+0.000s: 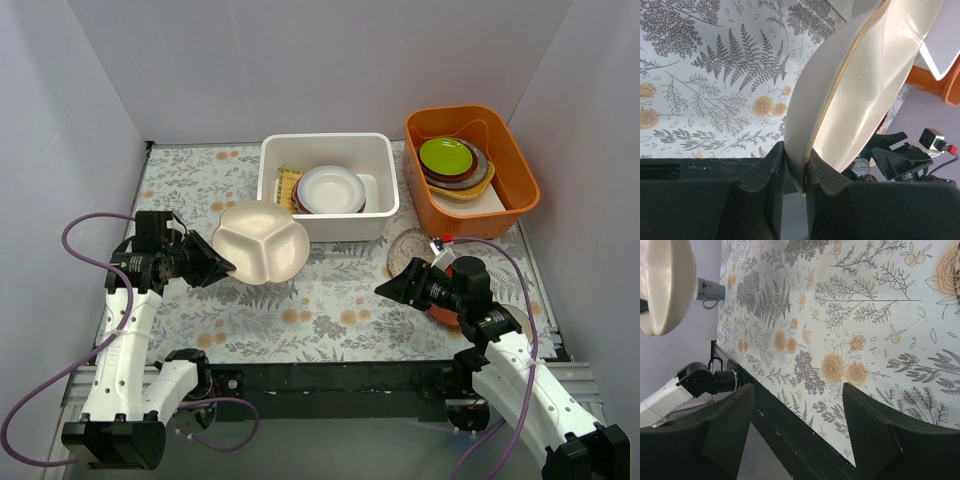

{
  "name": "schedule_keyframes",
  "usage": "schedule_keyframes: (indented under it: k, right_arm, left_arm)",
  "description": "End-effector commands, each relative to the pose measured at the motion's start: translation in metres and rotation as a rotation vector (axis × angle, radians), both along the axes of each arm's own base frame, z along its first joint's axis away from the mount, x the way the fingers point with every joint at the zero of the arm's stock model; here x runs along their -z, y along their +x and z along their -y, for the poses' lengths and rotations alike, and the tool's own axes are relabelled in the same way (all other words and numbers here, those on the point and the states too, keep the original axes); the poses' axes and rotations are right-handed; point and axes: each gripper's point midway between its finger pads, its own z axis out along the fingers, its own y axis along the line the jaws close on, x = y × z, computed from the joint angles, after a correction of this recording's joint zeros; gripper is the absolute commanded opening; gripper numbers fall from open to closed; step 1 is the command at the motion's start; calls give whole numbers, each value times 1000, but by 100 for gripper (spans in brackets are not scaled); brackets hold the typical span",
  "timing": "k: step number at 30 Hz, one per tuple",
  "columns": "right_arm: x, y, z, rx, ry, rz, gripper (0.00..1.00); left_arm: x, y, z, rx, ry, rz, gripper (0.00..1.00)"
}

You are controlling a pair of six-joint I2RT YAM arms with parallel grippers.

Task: Place the plates into the plastic bin on the countertop
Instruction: Place the plate in the plastic bin.

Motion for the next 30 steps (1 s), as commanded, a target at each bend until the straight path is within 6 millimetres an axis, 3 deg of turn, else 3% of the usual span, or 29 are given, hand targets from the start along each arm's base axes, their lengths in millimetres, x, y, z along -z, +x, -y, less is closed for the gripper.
schedule_keyframes:
  k: [1,10,21,30]
  right_arm:
    - [-9,2,-3,-22,10,48,78]
    - [-8,3,-3,-25,4,48,78]
    - [-5,1,-1,-23,-10,41,78]
    - [0,1,0,-17,-22,29,78]
  left_arm:
    - [-73,21,24,87,-140,257,0]
    - [-91,47,30,93,-185,319,0]
    - [-105,100,33,131,-165,378,0]
    - [-98,141,55,184,-164,370,0]
